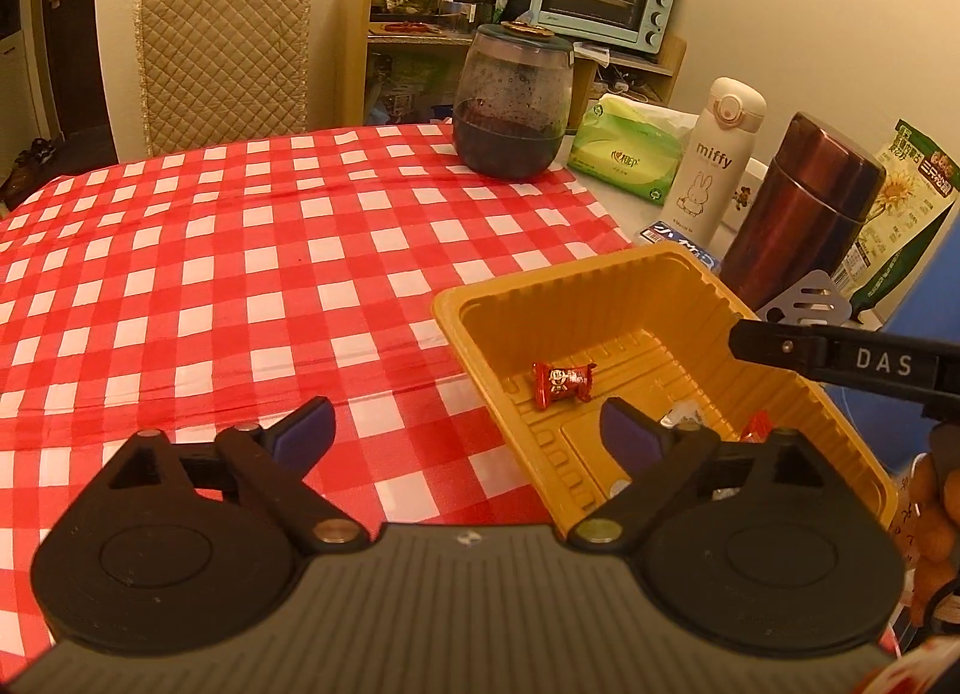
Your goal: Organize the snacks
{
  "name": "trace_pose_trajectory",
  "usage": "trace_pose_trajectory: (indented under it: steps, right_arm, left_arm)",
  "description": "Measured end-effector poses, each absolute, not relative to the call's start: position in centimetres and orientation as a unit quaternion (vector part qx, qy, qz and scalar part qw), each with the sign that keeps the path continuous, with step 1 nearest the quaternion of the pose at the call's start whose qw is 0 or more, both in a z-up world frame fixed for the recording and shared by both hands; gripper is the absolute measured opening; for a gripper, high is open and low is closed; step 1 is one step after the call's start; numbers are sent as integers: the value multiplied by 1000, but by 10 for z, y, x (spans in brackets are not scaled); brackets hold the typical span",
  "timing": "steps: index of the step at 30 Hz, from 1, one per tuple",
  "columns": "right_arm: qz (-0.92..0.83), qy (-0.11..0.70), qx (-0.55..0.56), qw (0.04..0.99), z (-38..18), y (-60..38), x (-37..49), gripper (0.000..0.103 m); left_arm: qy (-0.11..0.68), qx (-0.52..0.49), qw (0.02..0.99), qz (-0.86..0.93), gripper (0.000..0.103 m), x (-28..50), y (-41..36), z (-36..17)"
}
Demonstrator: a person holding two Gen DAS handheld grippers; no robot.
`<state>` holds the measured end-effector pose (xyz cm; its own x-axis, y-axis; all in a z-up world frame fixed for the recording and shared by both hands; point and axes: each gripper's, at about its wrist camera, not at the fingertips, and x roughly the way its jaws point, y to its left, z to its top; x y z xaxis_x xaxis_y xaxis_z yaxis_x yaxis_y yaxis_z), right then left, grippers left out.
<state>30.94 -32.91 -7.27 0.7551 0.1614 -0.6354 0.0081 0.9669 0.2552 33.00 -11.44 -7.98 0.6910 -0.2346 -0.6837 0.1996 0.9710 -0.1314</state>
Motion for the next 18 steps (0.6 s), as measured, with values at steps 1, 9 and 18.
trace_pose_trajectory:
  steps: [1, 9, 18]
  right_arm:
    - [41, 350, 120, 928, -72, -329, 308, 64]
    - [51, 353, 112, 928, -62, -326, 288, 65]
    - [52, 353, 102, 929, -40, -318, 257, 74]
  left_arm:
    - [374, -23, 920, -118, 96, 329, -114, -79]
    - [372, -15, 922, -106, 101, 315, -114, -70]
    - [362, -14, 926, -103, 102, 282, -111, -53]
